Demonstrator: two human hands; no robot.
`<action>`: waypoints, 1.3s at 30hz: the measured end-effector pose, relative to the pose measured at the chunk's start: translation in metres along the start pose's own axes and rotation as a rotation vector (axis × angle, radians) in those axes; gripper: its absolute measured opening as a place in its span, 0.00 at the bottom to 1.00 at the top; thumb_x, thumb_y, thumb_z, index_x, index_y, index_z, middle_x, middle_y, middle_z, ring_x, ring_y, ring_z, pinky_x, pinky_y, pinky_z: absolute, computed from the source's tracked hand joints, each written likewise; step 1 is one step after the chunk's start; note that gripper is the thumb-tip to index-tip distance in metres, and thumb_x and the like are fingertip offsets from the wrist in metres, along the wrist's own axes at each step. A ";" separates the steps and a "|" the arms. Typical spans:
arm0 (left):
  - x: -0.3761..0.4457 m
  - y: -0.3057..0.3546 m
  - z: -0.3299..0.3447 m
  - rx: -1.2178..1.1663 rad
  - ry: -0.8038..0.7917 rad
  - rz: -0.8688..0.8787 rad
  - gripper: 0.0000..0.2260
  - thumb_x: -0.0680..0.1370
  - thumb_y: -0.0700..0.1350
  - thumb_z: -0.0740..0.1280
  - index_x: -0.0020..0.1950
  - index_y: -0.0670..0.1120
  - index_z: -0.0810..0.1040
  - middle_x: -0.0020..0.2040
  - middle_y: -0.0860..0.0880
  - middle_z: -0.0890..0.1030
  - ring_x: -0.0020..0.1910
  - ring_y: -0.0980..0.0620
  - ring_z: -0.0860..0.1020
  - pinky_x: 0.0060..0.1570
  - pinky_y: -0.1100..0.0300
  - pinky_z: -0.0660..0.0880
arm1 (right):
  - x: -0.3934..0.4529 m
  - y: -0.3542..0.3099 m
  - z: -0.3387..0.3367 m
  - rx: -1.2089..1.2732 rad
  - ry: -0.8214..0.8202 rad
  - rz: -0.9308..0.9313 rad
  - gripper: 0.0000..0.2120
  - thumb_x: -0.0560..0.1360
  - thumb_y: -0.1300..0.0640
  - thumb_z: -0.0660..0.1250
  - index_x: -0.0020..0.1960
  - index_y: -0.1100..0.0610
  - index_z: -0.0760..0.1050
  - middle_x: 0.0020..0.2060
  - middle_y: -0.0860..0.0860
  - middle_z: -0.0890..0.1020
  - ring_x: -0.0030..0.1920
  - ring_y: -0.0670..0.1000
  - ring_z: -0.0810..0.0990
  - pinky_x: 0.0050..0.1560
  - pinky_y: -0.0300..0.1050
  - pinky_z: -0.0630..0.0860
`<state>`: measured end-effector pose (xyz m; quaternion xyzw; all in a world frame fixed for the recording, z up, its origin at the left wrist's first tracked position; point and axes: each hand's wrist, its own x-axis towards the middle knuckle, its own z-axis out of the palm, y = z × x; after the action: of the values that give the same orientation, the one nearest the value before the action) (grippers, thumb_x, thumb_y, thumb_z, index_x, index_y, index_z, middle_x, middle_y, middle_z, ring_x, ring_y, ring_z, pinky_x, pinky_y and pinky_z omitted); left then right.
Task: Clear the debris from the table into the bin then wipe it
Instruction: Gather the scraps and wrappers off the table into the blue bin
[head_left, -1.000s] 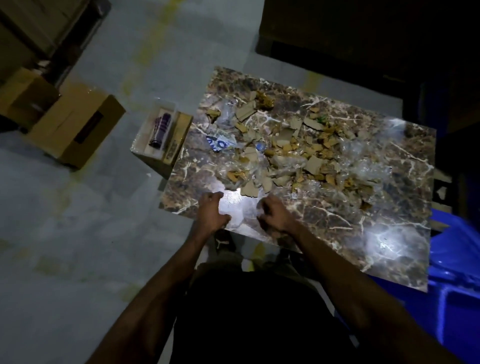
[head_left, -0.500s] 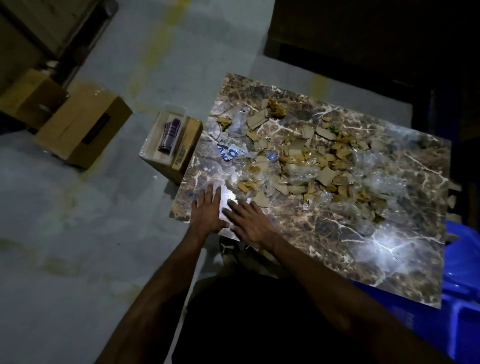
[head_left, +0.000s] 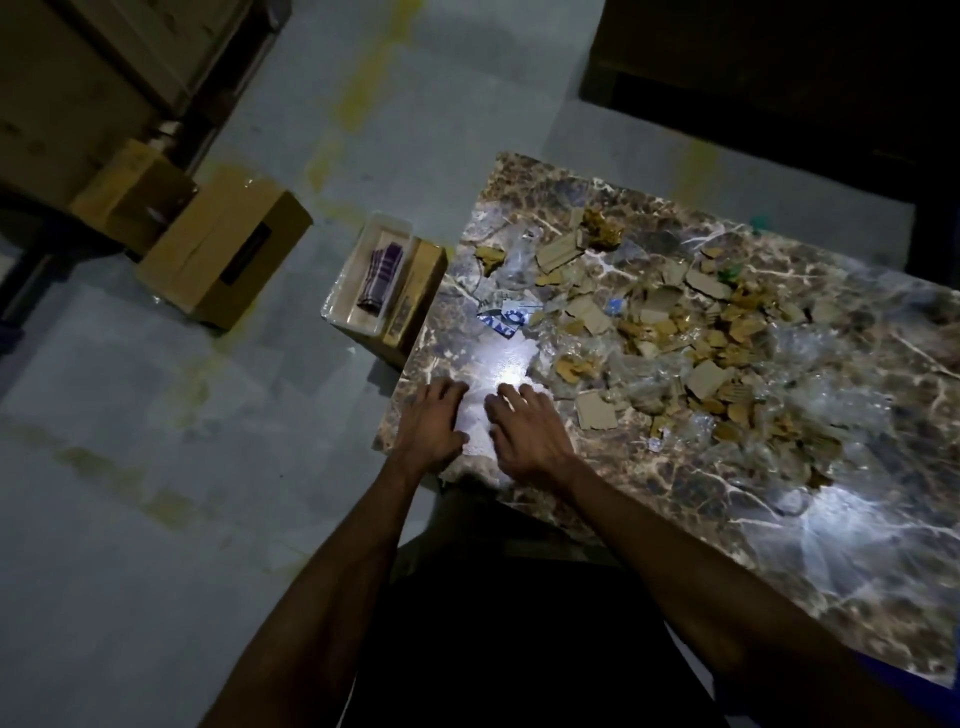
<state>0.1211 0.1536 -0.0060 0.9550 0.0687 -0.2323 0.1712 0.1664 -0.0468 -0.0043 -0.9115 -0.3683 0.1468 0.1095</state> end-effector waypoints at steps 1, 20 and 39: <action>0.009 -0.003 -0.008 0.020 0.009 0.016 0.39 0.67 0.55 0.75 0.76 0.49 0.66 0.73 0.44 0.67 0.70 0.38 0.69 0.65 0.43 0.72 | 0.016 -0.006 0.002 0.036 -0.010 -0.019 0.24 0.80 0.50 0.63 0.74 0.57 0.70 0.73 0.58 0.71 0.67 0.64 0.70 0.62 0.57 0.68; 0.136 -0.072 -0.083 0.115 -0.105 0.362 0.55 0.72 0.59 0.77 0.84 0.45 0.43 0.84 0.44 0.39 0.83 0.41 0.45 0.75 0.38 0.61 | 0.133 -0.021 -0.023 -0.053 -0.026 0.353 0.25 0.82 0.45 0.56 0.75 0.55 0.68 0.72 0.56 0.72 0.69 0.61 0.72 0.67 0.58 0.69; 0.178 -0.059 -0.111 0.133 -0.041 0.312 0.56 0.68 0.51 0.82 0.84 0.43 0.48 0.84 0.42 0.50 0.83 0.41 0.51 0.79 0.43 0.57 | 0.189 0.009 -0.060 -0.125 0.015 0.358 0.20 0.83 0.47 0.57 0.69 0.56 0.74 0.68 0.57 0.76 0.67 0.61 0.73 0.65 0.58 0.72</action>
<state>0.3121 0.2576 -0.0142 0.9583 -0.0994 -0.2265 0.1432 0.3230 0.0742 0.0135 -0.9686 -0.2078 0.1339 0.0274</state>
